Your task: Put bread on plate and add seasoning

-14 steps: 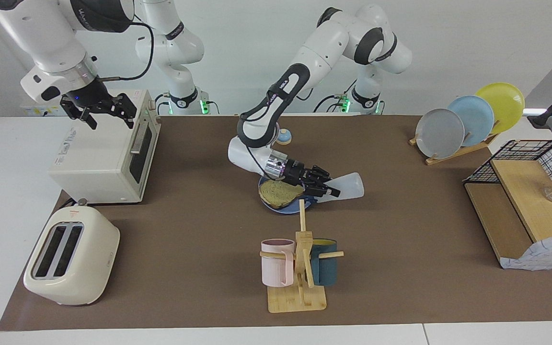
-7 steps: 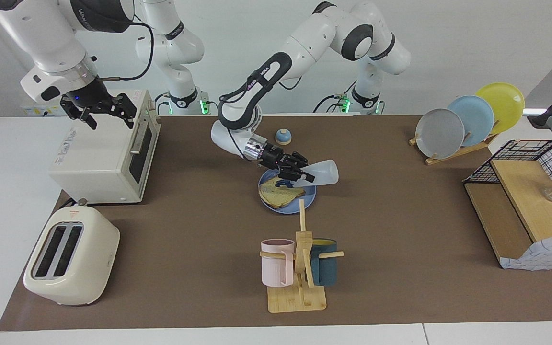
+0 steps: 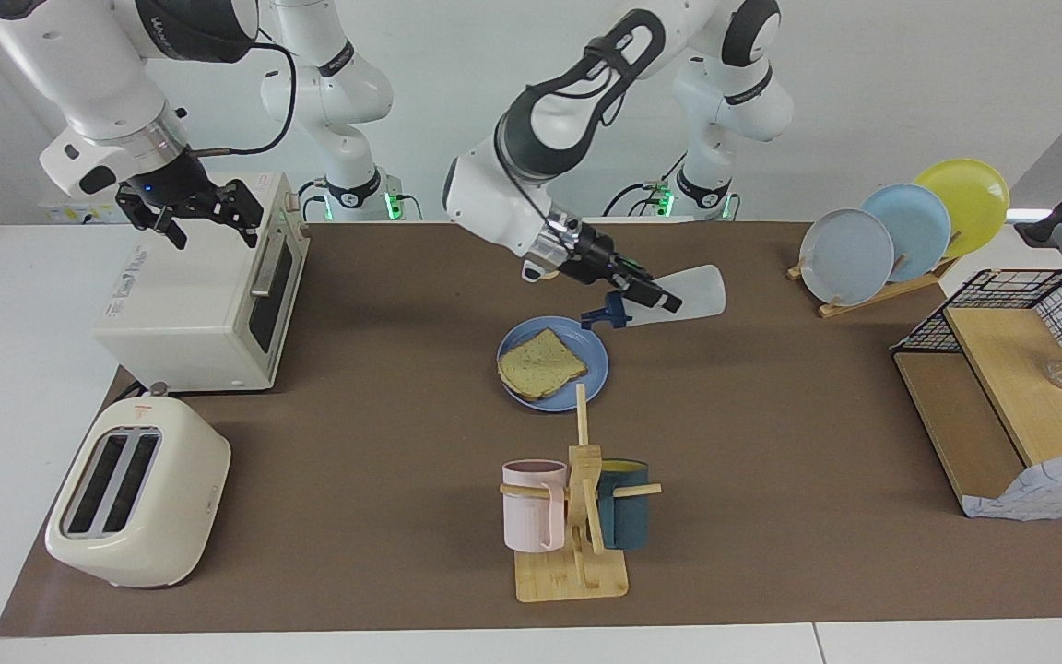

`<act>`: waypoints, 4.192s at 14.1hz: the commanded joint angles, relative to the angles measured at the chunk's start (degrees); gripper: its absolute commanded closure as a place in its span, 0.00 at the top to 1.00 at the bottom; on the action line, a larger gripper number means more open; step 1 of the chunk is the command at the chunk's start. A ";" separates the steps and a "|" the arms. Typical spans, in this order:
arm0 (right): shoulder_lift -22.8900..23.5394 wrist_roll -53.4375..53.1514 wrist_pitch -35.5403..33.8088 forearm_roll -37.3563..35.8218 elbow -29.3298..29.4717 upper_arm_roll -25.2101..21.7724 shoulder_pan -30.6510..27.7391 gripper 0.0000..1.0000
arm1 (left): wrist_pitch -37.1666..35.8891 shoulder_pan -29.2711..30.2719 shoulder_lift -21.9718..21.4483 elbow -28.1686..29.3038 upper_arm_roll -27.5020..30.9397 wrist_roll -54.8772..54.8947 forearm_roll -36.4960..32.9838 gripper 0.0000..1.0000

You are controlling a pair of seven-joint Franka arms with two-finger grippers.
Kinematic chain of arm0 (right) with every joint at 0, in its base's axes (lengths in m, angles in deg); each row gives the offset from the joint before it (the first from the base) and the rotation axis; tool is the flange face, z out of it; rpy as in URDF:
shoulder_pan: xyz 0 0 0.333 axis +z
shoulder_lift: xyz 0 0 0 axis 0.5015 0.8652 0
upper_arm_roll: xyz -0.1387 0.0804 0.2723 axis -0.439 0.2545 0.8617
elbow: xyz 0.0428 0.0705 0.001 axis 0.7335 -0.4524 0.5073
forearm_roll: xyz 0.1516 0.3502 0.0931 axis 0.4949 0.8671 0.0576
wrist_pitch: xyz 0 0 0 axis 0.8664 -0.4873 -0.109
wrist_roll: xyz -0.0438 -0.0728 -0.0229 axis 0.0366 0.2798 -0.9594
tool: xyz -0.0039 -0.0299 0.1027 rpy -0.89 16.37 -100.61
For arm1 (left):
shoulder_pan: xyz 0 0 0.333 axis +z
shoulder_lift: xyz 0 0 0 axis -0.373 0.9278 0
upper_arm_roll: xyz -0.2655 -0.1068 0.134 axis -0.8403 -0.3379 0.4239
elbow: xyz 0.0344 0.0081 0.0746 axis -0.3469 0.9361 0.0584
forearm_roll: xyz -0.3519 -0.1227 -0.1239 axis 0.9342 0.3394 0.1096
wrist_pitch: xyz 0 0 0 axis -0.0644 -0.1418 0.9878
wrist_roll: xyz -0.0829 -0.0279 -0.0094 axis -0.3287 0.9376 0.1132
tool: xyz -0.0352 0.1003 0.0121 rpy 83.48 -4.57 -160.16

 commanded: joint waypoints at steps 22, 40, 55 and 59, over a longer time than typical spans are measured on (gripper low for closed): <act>-0.48 0.06 0.17 -0.14 -0.51 0.40 -0.36 1.00 | 104.19 34.07 -2.84 30.03 -0.26 -27.64 44.98 0.00; -0.57 0.06 0.17 -0.14 -0.51 0.40 -0.36 1.00 | 110.10 34.06 7.90 27.74 -0.26 -23.94 44.54 0.70; -0.57 0.06 0.17 -0.14 -0.59 0.40 -0.36 1.00 | 111.86 34.07 2.13 37.38 -0.26 -24.03 44.54 1.00; -0.57 0.06 0.17 -0.14 -0.59 0.31 -0.36 1.00 | 110.73 32.75 -8.86 48.81 -0.44 -26.57 44.54 1.00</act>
